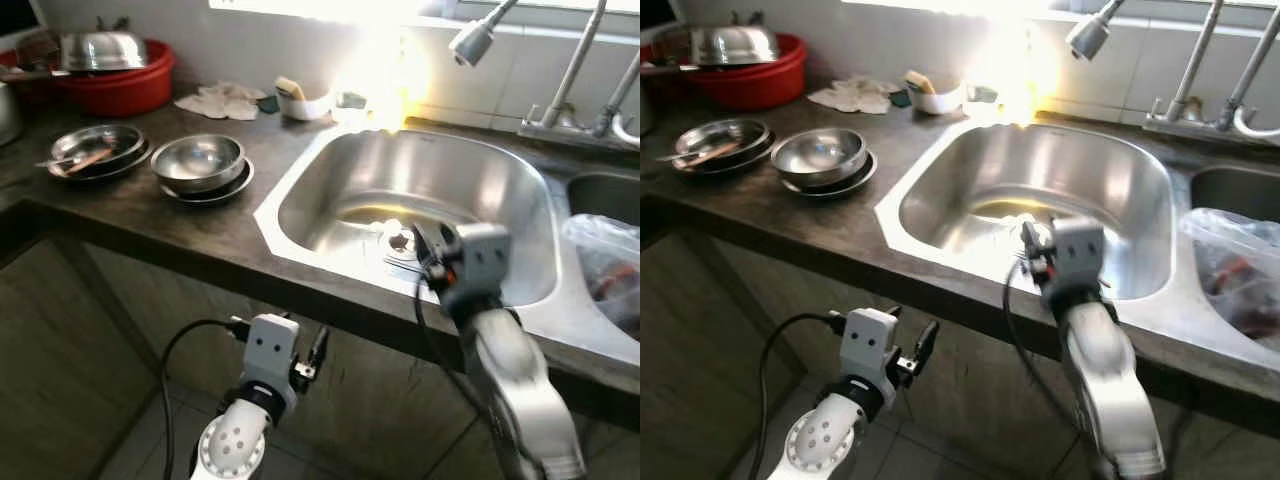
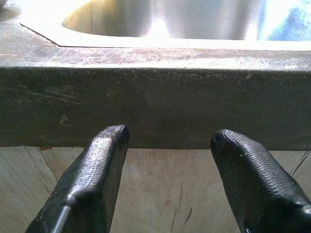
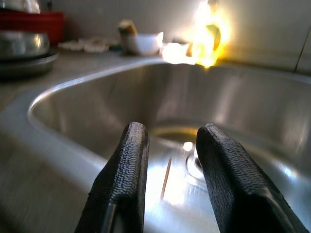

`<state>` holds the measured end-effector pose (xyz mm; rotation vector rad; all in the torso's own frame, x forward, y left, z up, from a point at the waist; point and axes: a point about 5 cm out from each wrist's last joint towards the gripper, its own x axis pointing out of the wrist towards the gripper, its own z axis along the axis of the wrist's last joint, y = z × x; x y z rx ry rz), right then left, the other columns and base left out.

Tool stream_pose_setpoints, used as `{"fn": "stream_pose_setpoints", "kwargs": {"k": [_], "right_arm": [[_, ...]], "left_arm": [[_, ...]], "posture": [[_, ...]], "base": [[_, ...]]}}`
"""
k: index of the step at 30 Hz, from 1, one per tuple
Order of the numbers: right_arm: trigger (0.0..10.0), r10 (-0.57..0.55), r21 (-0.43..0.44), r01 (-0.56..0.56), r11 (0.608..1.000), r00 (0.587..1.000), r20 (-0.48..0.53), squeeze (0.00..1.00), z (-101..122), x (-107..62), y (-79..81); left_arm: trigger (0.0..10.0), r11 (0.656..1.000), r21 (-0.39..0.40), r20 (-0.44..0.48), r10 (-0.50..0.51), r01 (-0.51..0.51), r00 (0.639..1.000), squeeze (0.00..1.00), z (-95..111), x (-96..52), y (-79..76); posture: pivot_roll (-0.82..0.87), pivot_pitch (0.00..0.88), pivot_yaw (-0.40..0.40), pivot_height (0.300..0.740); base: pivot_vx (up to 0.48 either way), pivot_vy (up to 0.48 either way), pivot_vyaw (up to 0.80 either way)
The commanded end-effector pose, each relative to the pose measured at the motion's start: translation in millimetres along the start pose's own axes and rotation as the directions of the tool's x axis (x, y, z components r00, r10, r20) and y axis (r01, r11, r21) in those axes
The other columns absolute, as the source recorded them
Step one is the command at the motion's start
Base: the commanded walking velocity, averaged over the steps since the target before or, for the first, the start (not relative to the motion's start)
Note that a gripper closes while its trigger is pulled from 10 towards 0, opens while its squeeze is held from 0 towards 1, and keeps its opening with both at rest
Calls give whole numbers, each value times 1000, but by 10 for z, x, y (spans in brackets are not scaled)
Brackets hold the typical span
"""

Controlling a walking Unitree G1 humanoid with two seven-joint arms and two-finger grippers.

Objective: Kitchen organization

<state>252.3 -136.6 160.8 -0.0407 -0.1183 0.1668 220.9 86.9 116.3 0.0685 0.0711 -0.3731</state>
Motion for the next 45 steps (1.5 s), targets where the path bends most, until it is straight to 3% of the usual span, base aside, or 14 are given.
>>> {"fn": "stream_pose_setpoints", "kwargs": {"k": [1,4,10,16,33,45], "right_arm": [[10000,-6,-9,6,1000,1000,13,0,47,-39,22],[10000,-29,-3,29,1000,999,-19,0,-3,-103,41],[10000,-56,21,57,998,997,-49,0,-61,-75,36],[10000,-85,29,86,996,995,-47,0,-28,10,-31],[10000,-54,49,56,997,998,-33,0,48,84,56],[10000,-33,69,33,997,999,-5,0,124,177,95]], "left_arm": [[10000,1000,-5,-4,-14,14,1000,0,-30,13,-8],[10000,1000,-4,-5,-16,16,1000,0,-37,37,2],[10000,999,1,-6,-50,50,999,0,-53,48,-12],[10000,998,1,-6,-56,56,998,0,-58,48,-18],[10000,999,9,-20,-45,45,999,0,-61,39,-15],[10000,999,38,2,-26,26,1000,0,-28,36,-6]], "posture": [[105,3,-15,740],[101,0,-9,740],[108,0,-6,740],[115,0,-11,740],[122,13,-14,740],[125,16,-16,740]], "base": [[0,0,0],[0,0,750],[0,240,797],[0,480,0],[0,480,0],[0,26,0]]}}
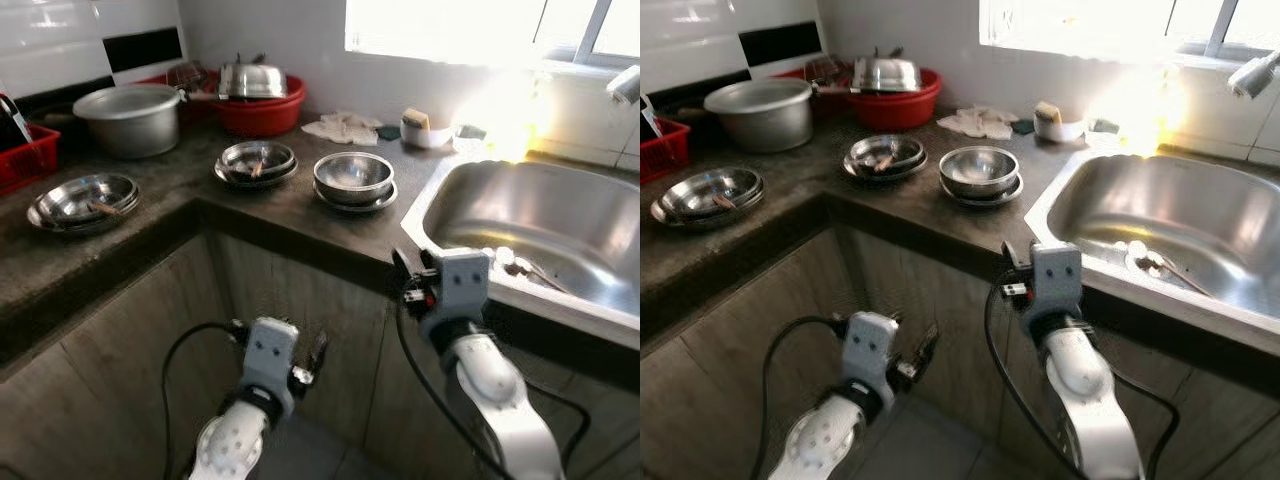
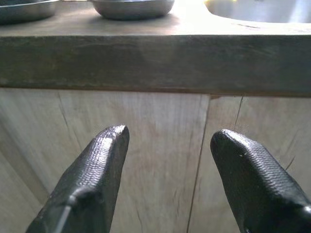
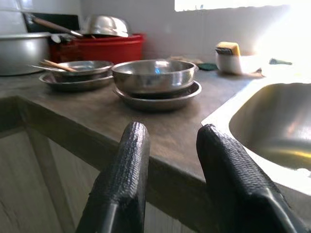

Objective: Kitchen organization

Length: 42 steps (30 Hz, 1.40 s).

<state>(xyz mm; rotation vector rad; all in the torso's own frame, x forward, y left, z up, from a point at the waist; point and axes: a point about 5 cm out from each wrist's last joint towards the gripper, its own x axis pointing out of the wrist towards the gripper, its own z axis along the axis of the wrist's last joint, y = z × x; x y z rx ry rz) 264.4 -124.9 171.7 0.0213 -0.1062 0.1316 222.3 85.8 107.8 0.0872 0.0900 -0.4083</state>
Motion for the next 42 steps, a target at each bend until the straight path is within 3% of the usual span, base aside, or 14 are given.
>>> {"fn": "stream_pose_setpoints", "kwargs": {"k": [1,23,32,37,39,42], "right_arm": [[10000,10,9,-10,1000,1000,5,0,32,37,13],[10000,69,-7,-69,998,997,36,0,117,177,65],[10000,85,-7,-85,996,993,84,0,268,294,-15],[10000,67,-33,-66,997,996,54,0,413,503,-153],[10000,65,-47,-64,997,998,15,1000,463,614,-236],[10000,67,-51,-68,996,998,-19,1000,511,721,-312]], "left_arm": [[10000,1000,20,22,14,-15,1000,0,52,10,6],[10000,1000,13,16,10,-11,1000,0,47,7,-22],[10000,1000,-1,8,21,-21,1000,0,32,9,-22],[10000,1000,-5,4,28,-28,1000,0,29,14,-18],[10000,1000,-2,1,25,-25,1000,0,27,15,-26],[10000,1000,3,0,16,-16,1000,0,27,16,-41]], "posture": [[125,19,-13,740],[127,24,-28,740],[131,16,-34,740],[126,19,-33,740],[124,20,-31,740],[125,20,-40,740]], "base": [[315,0,0],[357,0,0],[262,0,0],[0,0,0],[0,0,0],[0,0,0]]}}
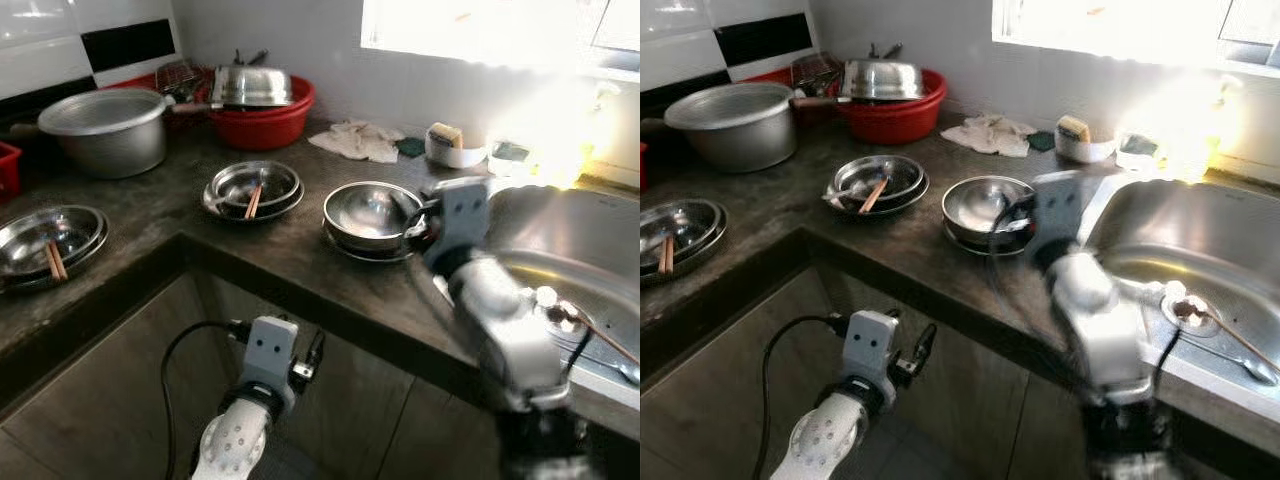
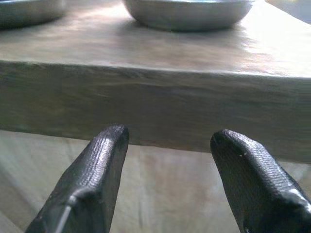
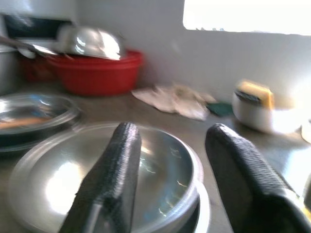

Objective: Kitchen organization

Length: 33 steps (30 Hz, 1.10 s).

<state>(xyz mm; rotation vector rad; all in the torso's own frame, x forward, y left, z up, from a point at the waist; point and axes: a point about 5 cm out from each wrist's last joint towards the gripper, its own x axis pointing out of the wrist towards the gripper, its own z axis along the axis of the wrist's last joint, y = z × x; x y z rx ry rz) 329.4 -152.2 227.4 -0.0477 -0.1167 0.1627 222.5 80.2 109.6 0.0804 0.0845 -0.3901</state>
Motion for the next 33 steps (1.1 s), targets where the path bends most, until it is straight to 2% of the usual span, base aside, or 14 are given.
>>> {"fn": "stream_pose_setpoints", "kwargs": {"k": [1,2,3,4,5,7,9,13,15,19,22,27,33], "right_arm": [[10000,19,2,-19,1000,999,-48,1000,45,124,-15],[10000,8,-9,-8,1000,998,-67,1000,65,169,-50],[10000,-23,-12,22,1000,993,-117,278,111,284,-121],[10000,-25,-8,24,1000,988,-150,0,140,355,-161],[10000,-20,-3,20,1000,987,-157,0,147,369,-170],[10000,48,18,-45,999,972,-232,0,152,458,-213],[10000,58,-14,-65,998,953,-296,0,129,508,-252],[10000,57,-10,-66,998,921,-386,0,96,587,-301],[10000,48,-24,-62,998,922,-385,0,108,610,-316],[10000,70,22,-66,998,904,-423,0,126,675,-323],[10000,93,86,-59,995,875,-475,0,79,697,-334],[10000,127,138,-63,988,841,-526,0,18,709,-318],[10000,141,195,-41,980,834,-533,0,22,743,-337]], "left_arm": [[10000,1000,13,-7,-6,6,1000,0,3,-4,2],[10000,1000,15,-7,-9,9,1000,0,4,-3,-1],[10000,1000,16,-11,-10,10,1000,0,-4,-4,-6],[10000,1000,20,-13,-16,16,1000,0,-5,-3,-13],[10000,1000,22,-12,-19,19,1000,0,-3,-2,-15],[10000,999,36,-5,-39,39,999,0,8,4,-39],[10000,998,50,-2,-48,48,999,0,14,1,-51],[10000,997,51,-1,-56,56,998,0,13,-4,-67],[10000,997,51,0,-56,56,998,0,15,0,-67],[10000,997,47,2,-58,58,998,0,15,3,-71],[10000,997,53,2,-64,64,998,0,11,-3,-88],[10000,997,48,1,-61,61,998,0,8,4,-86],[10000,997,49,0,-61,61,998,0,7,12,-89]], "posture": [[125,20,-40,740],[125,20,-40,740],[125,19,-40,740],[125,20,-43,740],[125,20,-43,740],[133,28,-48,740],[133,30,-49,740],[134,34,-54,740],[134,34,-55,740],[132,38,-56,740],[132,38,-57,740],[130,38,-56,740],[132,40,-61,740]], "base": [[0,0,0],[0,0,0],[0,0,0],[0,0,0],[0,0,0],[0,0,0],[0,0,0],[0,0,0],[0,0,0],[0,0,0],[0,0,0],[0,0,0],[0,0,0]]}}
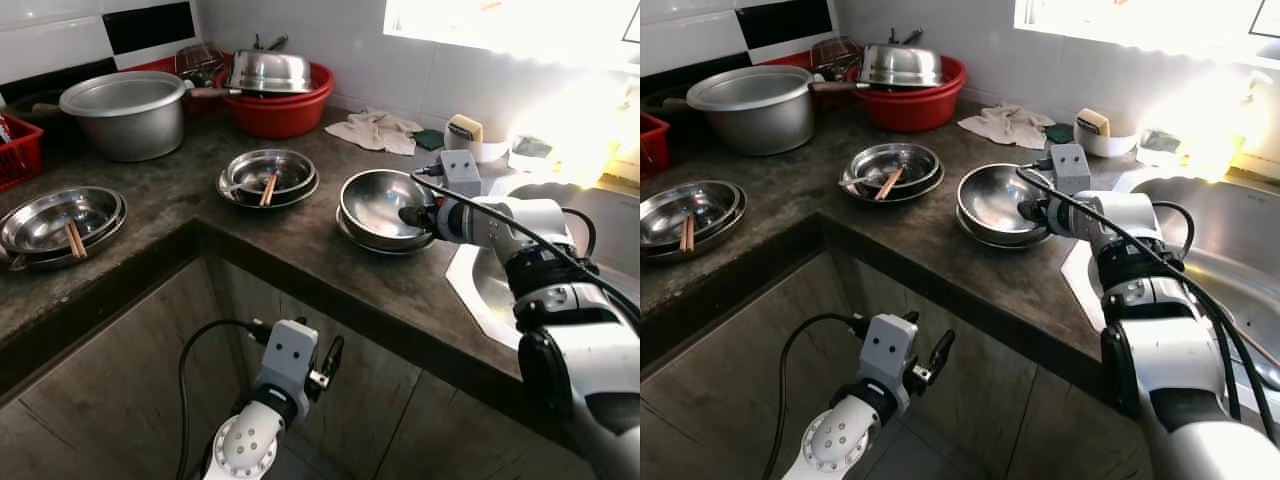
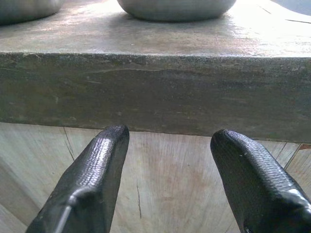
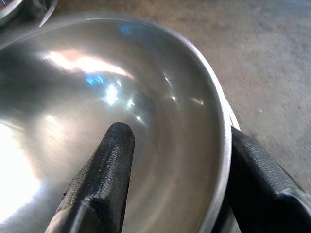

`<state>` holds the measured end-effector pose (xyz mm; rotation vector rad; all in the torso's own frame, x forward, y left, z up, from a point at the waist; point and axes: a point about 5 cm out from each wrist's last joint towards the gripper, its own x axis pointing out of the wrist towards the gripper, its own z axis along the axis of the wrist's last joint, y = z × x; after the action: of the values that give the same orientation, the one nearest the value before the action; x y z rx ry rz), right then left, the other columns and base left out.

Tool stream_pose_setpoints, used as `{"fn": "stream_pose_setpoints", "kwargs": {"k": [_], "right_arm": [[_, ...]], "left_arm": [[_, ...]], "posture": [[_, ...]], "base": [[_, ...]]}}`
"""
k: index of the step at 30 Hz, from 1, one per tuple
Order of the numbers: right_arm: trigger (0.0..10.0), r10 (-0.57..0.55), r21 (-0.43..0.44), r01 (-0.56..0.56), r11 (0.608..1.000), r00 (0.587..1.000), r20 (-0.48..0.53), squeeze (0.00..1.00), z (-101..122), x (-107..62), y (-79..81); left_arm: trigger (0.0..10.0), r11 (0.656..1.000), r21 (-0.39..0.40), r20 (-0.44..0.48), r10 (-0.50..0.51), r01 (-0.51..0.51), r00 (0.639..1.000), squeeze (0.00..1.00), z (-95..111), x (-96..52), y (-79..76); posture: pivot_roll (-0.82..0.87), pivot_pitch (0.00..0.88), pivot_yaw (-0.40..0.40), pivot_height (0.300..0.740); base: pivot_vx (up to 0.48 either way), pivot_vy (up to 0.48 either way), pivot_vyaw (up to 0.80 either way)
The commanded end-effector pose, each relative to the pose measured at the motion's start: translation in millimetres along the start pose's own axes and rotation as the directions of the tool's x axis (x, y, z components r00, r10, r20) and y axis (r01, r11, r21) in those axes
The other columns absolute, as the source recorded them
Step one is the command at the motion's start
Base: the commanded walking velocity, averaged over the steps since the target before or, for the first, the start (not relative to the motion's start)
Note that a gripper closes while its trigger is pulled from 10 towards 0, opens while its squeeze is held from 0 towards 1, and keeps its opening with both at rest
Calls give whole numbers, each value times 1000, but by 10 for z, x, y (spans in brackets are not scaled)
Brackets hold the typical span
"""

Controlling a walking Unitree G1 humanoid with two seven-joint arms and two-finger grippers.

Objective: Kitchen organization

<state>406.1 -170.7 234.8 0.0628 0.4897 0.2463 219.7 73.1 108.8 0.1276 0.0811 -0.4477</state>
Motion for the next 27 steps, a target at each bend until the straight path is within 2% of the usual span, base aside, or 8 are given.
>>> {"fn": "stream_pose_setpoints", "kwargs": {"k": [1,3,4,5,7,8,21,27], "right_arm": [[10000,11,17,-11,1000,1000,14,0,54,-18,-17],[10000,18,24,-18,1000,1000,13,0,63,-16,-10],[8235,30,47,-30,998,999,14,0,71,-13,1],[4157,33,59,-33,998,999,12,0,72,-11,5],[4157,35,71,-35,997,999,8,0,73,-7,8],[0,45,94,-45,995,999,1,0,66,0,19],[0,22,255,-18,967,1000,-12,0,-12,31,-34],[0,-4,381,0,925,1000,9,0,-68,47,-97]], "left_arm": [[10000,1000,-1,6,-4,4,1000,0,9,12,-10],[10000,1000,-1,5,-3,3,1000,0,8,13,-10],[10000,1000,-1,5,-2,2,1000,0,7,15,-10],[10000,1000,-2,4,-1,1,1000,0,7,16,-9],[10000,1000,-2,4,-1,1,1000,0,6,17,-9],[10000,1000,-2,4,-1,1,1000,0,6,17,-10],[10000,1000,-2,2,4,-4,1000,0,6,24,-3],[10000,1000,-2,0,5,-5,1000,0,-1,23,-1]], "posture": [[132,39,-59,740],[132,39,-59,740],[134,39,-60,740],[134,39,-60,740],[133,39,-59,740],[134,38,-60,740],[141,32,-62,740],[141,25,-58,740]], "base": [[0,0,0],[0,0,0],[0,0,0],[0,0,0],[0,0,0],[0,0,0],[0,0,0],[0,0,0]]}}
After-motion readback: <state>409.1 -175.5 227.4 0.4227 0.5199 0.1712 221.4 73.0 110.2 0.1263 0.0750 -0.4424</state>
